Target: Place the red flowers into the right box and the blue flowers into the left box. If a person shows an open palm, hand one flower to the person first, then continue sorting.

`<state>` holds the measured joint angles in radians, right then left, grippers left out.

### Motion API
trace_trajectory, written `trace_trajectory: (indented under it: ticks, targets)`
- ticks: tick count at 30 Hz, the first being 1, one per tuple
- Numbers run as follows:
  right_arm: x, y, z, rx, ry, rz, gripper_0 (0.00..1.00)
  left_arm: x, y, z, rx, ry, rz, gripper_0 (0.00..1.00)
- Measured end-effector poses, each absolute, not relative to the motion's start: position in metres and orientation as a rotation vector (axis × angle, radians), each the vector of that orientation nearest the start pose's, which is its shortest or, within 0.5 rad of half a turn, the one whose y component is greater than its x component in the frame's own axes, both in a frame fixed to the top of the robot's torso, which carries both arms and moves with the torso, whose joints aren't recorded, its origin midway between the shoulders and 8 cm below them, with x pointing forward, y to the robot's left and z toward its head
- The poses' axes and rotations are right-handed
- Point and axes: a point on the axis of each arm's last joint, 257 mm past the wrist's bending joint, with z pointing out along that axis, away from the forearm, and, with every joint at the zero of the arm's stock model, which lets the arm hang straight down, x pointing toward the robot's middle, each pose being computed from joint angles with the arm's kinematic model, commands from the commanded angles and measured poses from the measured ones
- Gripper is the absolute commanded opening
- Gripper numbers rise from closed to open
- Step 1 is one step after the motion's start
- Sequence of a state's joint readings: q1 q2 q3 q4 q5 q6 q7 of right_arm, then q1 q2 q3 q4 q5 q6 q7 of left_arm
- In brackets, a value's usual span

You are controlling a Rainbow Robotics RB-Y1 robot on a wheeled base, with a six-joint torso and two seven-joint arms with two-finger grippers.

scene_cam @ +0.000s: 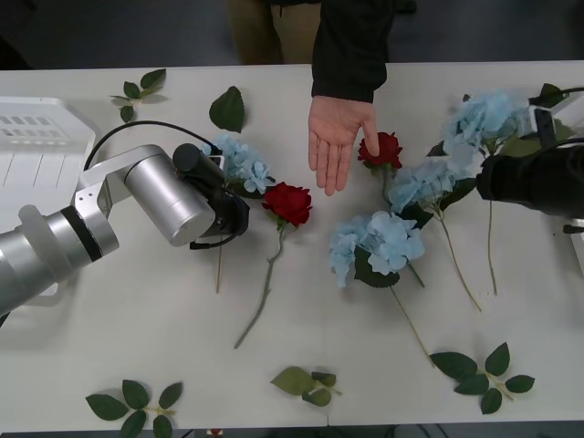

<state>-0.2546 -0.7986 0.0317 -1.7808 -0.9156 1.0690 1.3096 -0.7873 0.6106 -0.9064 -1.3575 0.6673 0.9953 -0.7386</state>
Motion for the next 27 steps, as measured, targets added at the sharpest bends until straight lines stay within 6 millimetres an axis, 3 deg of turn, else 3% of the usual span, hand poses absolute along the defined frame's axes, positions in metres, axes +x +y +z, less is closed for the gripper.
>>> trace_trajectory:
  ticks: [5,10,13,17,24,27]
  targets:
    - [0.498,-0.301,-0.111,0.021,2.221,0.367,0.0,0.539,0.134,-0.332,0.072,2.586,-0.161,0.0]
    - [0.474,-0.265,-0.052,0.048,2.103,0.456,0.0,0.539,0.134,-0.332,0.072,2.585,-0.161,0.0]
    - [0.468,-0.249,-0.031,0.028,2.036,0.447,0.0,0.539,0.134,-0.332,0.072,2.585,-0.162,0.0]
    - [0.474,-0.236,-0.006,0.1,1.928,0.386,0.0,0.539,0.134,-0.332,0.072,2.584,-0.162,0.0]
    - [0.49,-0.155,0.02,0.066,1.765,0.501,0.0,0.539,0.134,-0.332,0.073,2.584,-0.163,0.0]
    - [0.501,-0.133,0.022,0.066,1.73,0.518,0.0,0.539,0.134,-0.332,0.073,2.583,-0.163,0.0]
